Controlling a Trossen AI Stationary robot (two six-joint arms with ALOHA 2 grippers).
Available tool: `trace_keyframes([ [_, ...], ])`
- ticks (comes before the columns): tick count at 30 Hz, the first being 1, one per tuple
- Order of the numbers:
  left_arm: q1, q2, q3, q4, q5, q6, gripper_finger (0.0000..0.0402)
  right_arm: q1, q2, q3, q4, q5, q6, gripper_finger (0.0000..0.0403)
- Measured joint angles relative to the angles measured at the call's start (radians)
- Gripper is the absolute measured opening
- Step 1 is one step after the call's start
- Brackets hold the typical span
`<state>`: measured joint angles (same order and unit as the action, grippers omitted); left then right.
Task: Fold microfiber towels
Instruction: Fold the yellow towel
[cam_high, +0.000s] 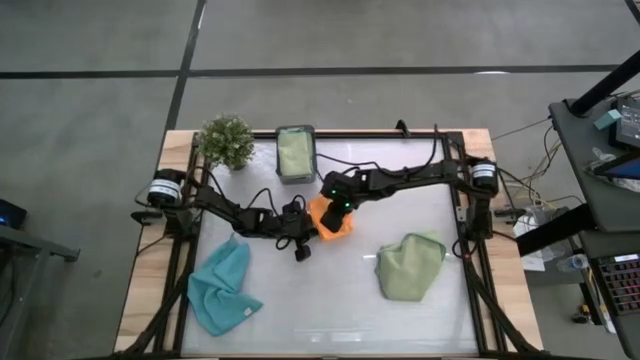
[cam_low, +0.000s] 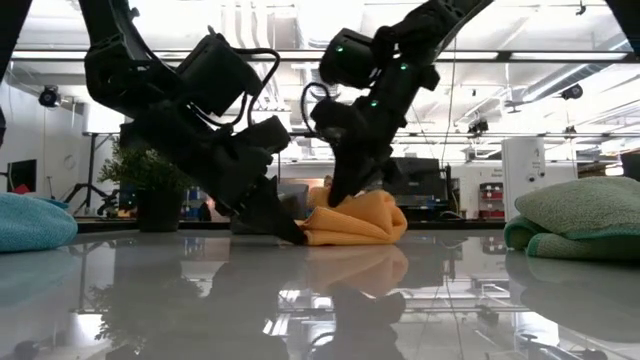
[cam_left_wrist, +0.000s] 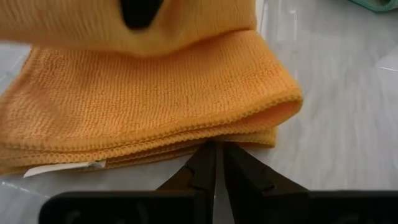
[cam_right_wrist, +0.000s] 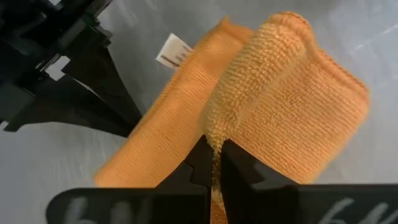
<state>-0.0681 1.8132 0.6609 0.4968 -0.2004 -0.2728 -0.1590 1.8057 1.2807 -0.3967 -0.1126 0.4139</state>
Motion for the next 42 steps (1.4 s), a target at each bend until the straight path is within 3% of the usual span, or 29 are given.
trace_keyframes([
  [12, 0.001, 0.0, -0.002, -0.001, 0.0, 0.0, 0.0019, 0.011, 0.08, 0.084, -0.009, 0.007, -0.022, 0.0011],
  [25, 0.001, 0.0, -0.003, 0.003, 0.0, 0.0, 0.0019, 0.016, 0.081, 0.087, 0.022, -0.006, -0.033, 0.0084],
  [31, 0.001, 0.0, -0.004, 0.004, 0.0, 0.0, 0.0019, 0.053, 0.08, 0.088, 0.082, -0.07, -0.032, 0.0089],
  [33, 0.001, 0.0, -0.004, 0.004, 0.0, 0.0, 0.0019, 0.068, 0.08, 0.088, 0.091, -0.041, -0.032, 0.0089],
  [38, 0.001, 0.0, -0.004, 0.004, 0.001, -0.003, 0.0019, 0.081, 0.081, 0.087, 0.088, 0.155, -0.014, 0.0091],
  [42, 0.001, 0.0, -0.004, 0.004, 0.003, -0.008, 0.0019, 0.081, 0.081, 0.087, 0.096, 0.191, -0.011, 0.0091],
])
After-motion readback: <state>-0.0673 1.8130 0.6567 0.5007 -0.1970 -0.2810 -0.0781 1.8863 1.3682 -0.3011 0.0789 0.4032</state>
